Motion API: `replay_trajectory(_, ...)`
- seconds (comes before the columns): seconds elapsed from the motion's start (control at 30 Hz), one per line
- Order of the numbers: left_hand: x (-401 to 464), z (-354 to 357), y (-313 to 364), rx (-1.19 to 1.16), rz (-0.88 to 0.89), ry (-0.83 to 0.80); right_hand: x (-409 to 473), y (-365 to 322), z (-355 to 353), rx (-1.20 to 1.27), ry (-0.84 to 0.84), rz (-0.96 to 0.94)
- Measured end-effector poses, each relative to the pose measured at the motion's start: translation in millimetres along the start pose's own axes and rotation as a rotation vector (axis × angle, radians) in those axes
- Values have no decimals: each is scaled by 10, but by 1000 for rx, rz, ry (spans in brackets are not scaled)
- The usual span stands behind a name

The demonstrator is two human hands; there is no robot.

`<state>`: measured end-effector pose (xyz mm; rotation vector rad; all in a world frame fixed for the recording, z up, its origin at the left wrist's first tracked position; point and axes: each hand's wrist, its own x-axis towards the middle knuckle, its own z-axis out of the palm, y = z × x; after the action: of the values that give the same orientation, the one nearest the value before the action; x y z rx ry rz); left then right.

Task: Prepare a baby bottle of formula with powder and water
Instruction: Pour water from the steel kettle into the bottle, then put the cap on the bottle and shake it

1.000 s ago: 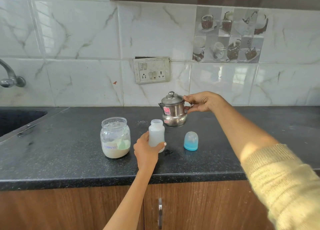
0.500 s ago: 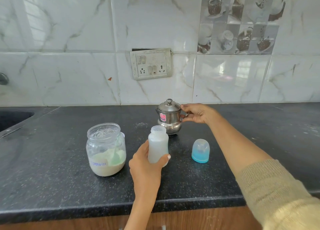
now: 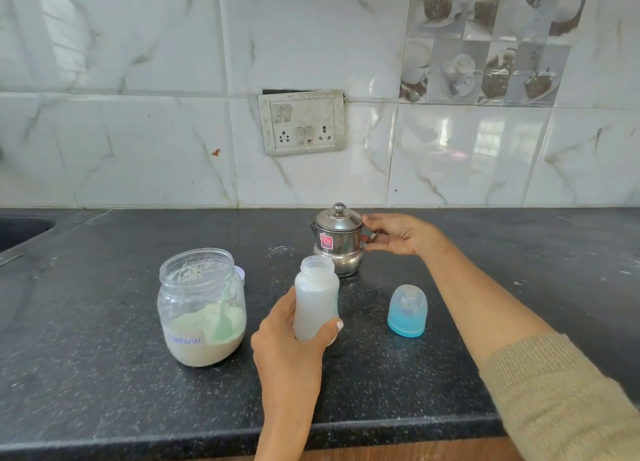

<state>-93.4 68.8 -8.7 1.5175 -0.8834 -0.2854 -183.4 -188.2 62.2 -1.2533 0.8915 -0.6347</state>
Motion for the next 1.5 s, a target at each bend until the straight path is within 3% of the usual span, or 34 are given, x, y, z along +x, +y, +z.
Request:
replay_trajectory(0.27,-67,-48,42,4,38,-14,-555,-93,45,-220,189,-65)
replay_trajectory(0.5,-111,-76,90,90,48,-15,-1388,-94,92,-1003,24,142)
replay_trajectory(0.63,-134,-99,119,118,48,-25,-1604,0,190,-1240,6,139)
replay_trajectory(1.1,-150,-117,105,95,46,-16,-1609,61,430,-1289,113,-40)
replay_trajectory(1.3,-133,-108,70,76,51,-13,-1778,-573,808,-1089,-4,-293)
replay_trajectory(1.5,-132,-101,50,77,61,-23,-1827,-757,1253,-1276,-107,-391)
